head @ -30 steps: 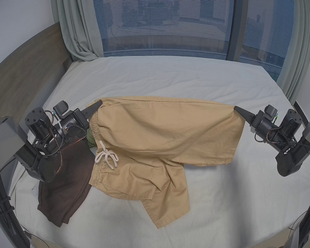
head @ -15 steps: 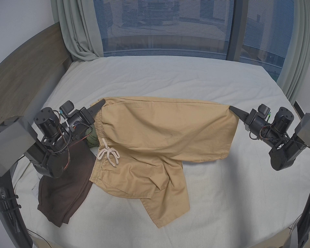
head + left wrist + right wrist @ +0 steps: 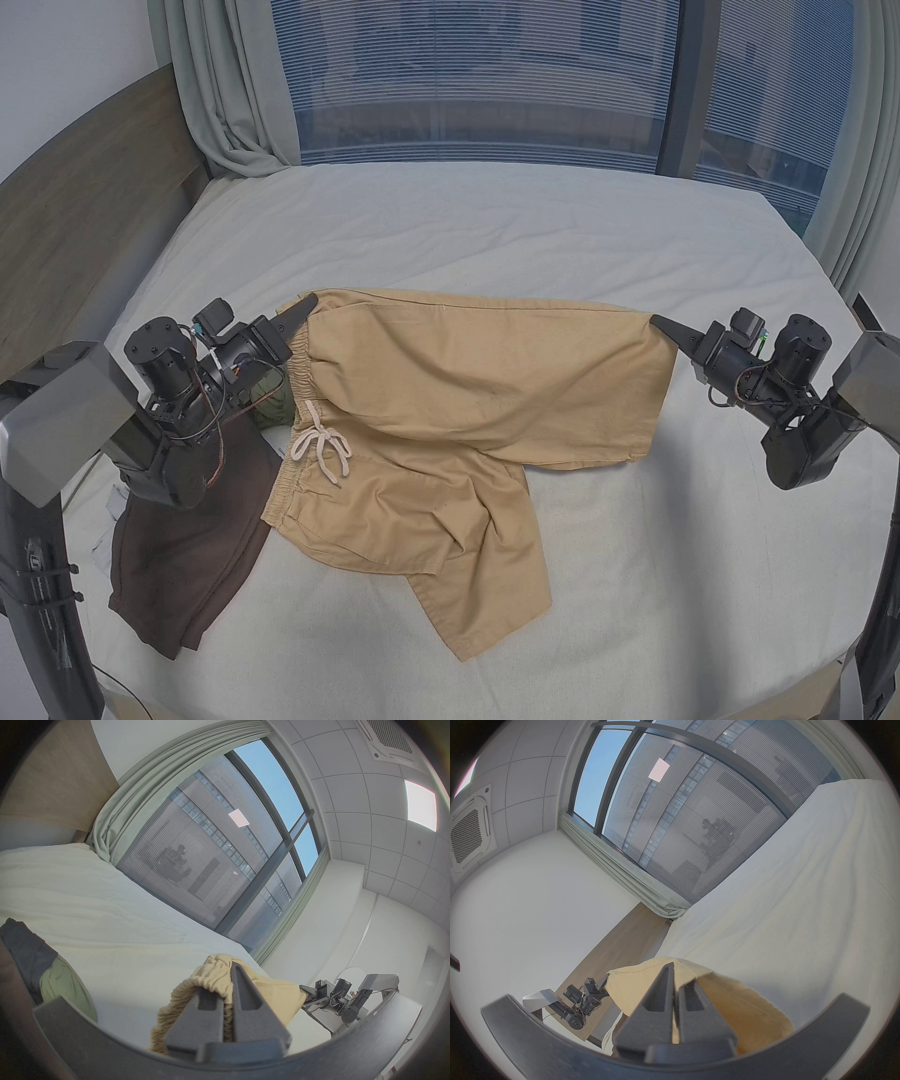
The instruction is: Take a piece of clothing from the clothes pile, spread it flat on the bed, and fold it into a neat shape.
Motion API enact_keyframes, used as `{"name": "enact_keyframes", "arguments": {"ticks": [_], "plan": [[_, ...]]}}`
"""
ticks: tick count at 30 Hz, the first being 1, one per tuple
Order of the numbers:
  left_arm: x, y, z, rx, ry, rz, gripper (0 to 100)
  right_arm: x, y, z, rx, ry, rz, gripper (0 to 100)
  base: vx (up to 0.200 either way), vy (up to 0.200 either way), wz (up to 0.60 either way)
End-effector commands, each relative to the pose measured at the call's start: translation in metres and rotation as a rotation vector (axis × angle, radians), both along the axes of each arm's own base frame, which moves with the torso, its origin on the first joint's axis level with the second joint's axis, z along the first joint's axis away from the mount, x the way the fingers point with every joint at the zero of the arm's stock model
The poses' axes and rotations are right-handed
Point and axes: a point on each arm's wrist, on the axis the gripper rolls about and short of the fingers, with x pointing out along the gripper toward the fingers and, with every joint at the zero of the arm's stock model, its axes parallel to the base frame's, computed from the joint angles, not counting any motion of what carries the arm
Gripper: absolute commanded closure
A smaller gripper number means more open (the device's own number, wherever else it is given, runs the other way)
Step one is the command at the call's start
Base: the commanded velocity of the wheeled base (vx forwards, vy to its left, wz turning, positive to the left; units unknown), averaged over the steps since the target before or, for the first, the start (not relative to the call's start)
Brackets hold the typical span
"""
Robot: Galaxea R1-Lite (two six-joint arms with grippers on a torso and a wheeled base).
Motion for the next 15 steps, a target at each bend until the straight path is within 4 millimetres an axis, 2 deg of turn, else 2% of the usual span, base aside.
{"name": "enact_keyframes", "arguments": {"ticks": [1,11,15], "plan": [[0.013,-0.001,-0.016,0.000,0.017,0.007,100,0.013,0.001,-0.014,-0.001,0.021,0.002,100,0.000,0.000,0.00],[0.031,-0.003,-0.028,-0.002,0.008,0.011,100,0.034,0.002,-0.033,0.000,0.019,0.002,100,0.000,0.000,0.00],[0.039,-0.004,-0.030,-0.012,0.004,0.005,100,0.040,0.004,-0.035,0.012,0.006,0.008,100,0.000,0.000,0.00]]}}
